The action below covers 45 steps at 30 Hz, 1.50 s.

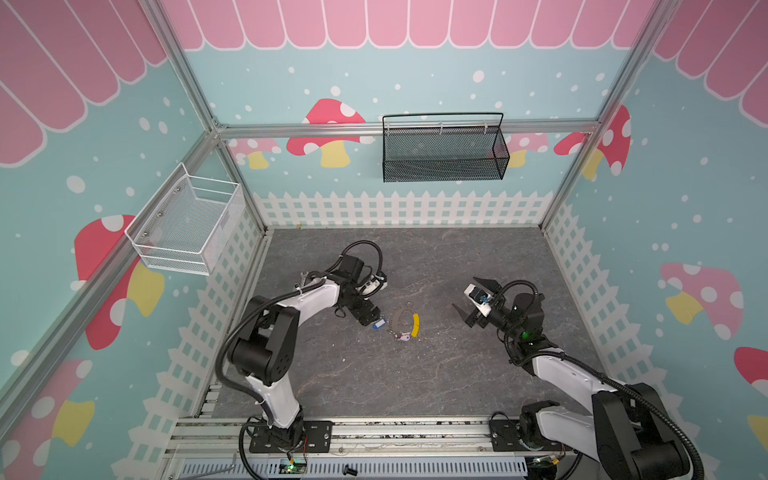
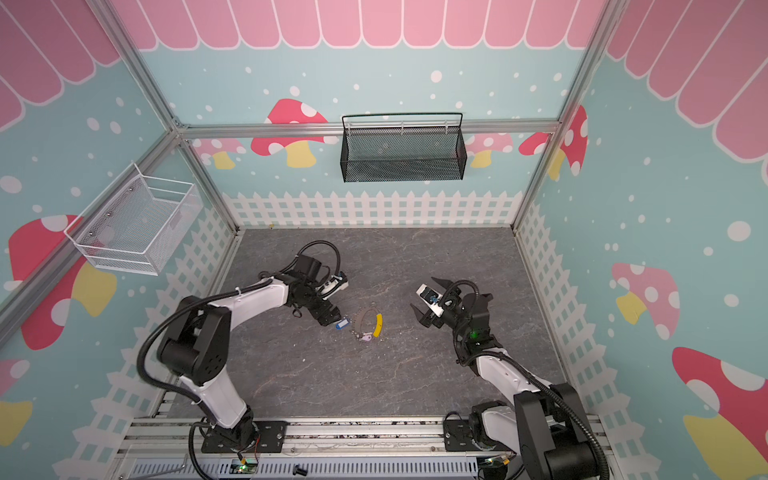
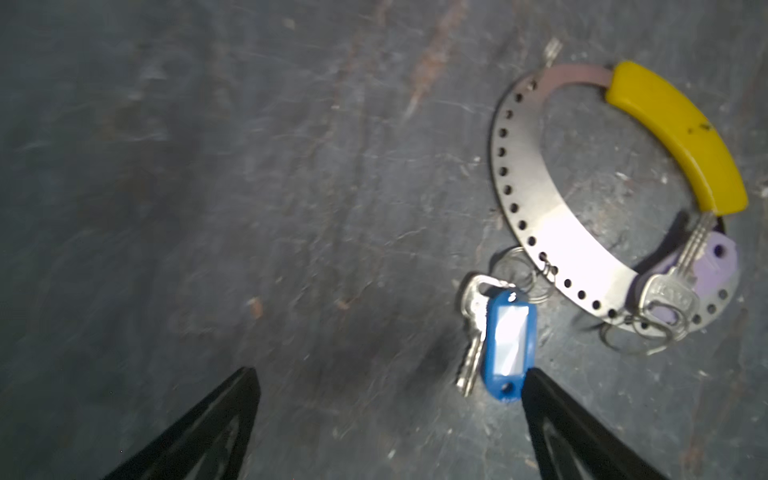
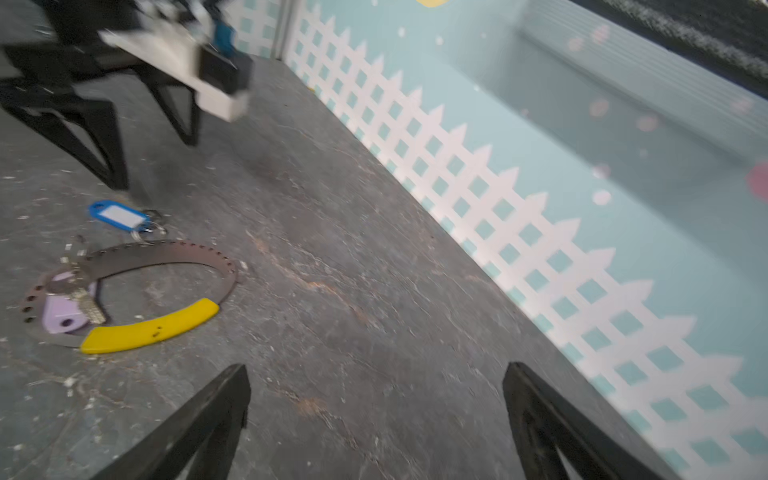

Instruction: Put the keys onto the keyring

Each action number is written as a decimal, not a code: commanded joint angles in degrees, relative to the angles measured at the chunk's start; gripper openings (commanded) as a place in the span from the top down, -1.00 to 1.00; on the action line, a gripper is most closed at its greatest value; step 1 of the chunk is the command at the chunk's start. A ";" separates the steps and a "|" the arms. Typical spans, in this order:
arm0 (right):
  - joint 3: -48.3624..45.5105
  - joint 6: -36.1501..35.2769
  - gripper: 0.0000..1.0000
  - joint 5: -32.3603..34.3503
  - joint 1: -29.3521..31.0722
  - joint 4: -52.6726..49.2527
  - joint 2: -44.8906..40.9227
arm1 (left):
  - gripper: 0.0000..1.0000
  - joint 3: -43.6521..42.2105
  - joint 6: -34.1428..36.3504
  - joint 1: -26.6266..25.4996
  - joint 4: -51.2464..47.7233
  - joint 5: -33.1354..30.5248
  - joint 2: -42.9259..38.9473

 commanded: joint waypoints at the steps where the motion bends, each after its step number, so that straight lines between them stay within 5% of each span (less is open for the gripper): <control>1: -3.77 7.44 -0.96 9.14 -3.57 11.46 1.29 | -0.99 -11.64 -10.68 1.98 26.04 -7.03 -9.96; 8: -8.02 16.98 -0.96 11.48 -10.86 26.60 10.18 | -0.99 -31.69 -20.39 7.20 55.05 -24.38 -19.41; 14: -13.79 16.30 -0.95 10.18 -10.90 46.48 20.16 | -1.00 -36.02 -22.38 9.54 68.87 -24.51 -13.90; 17: -13.01 15.73 -0.96 9.59 -10.98 42.58 18.83 | -1.00 -37.44 -25.89 12.90 71.08 -22.27 -13.69; 20: -13.09 15.88 -0.95 9.69 -10.95 42.83 18.83 | -0.99 -42.20 -26.41 14.41 88.40 -19.71 -7.09; 23: -12.61 16.08 -0.96 10.41 -10.95 42.37 19.11 | -1.00 -40.76 -26.67 14.52 80.14 -18.73 -9.83; 29: -7.81 19.64 -0.96 18.44 -10.95 34.16 19.70 | -0.99 -37.21 -30.38 14.35 75.62 -29.40 -8.62; 45: -7.50 19.71 -0.96 18.64 -10.95 33.72 19.79 | -0.99 -36.10 -29.54 14.98 73.86 -25.63 -8.35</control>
